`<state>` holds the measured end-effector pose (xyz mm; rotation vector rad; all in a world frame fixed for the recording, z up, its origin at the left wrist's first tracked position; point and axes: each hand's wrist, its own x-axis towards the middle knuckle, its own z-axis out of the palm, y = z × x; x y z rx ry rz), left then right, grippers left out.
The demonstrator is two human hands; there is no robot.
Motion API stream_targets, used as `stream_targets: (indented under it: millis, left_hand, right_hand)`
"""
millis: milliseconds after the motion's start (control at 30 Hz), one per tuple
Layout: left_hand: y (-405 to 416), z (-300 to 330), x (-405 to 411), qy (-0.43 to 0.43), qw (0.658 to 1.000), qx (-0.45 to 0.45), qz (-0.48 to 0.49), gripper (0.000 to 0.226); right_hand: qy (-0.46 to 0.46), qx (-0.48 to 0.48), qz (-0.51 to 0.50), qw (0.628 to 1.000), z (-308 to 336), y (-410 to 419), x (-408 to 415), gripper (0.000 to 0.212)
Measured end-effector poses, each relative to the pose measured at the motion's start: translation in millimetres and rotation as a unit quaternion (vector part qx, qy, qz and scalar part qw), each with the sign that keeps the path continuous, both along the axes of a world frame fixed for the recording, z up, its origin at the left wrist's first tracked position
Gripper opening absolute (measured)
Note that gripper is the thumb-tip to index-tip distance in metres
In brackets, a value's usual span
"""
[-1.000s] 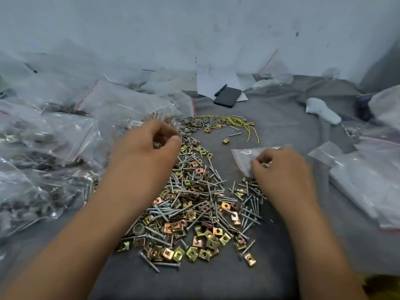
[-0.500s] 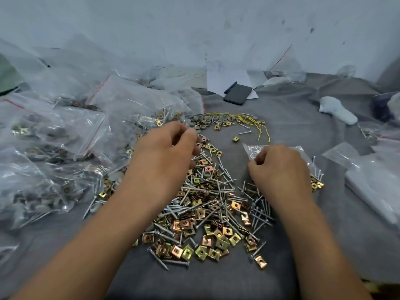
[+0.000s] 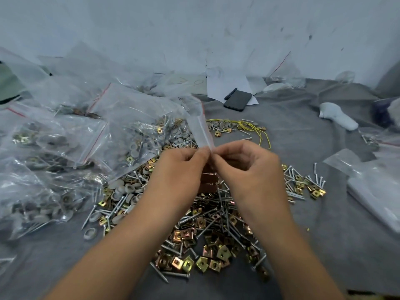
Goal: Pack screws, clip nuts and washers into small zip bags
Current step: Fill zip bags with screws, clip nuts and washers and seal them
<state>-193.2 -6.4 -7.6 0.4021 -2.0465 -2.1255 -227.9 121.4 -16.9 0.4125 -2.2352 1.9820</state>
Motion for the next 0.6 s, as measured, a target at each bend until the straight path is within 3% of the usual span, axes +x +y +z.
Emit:
stream_targets:
  millis: [200, 367, 600]
  left_hand:
    - [-4.4, 0.8, 0.3, -0.001, 0.999, -0.037, 0.003, 0.033]
    - [-7.6, 0.0, 6.5, 0.038, 0.979, -0.188, 0.064, 0.023]
    - [-9.6, 3.5, 6.7, 0.092, 0.959, -0.260, 0.061, 0.014]
  right_hand:
    - [-0.042, -0.030, -0.017, 0.999, -6.2, 0.1, -1.4, 0.021]
    - [-0.069, -0.057, 0.000, 0.996, -7.3, 2.2, -3.2, 0.033]
    - [-0.058, -0.069, 0.053, 0.995, -7.4, 0.0, -3.5, 0.020]
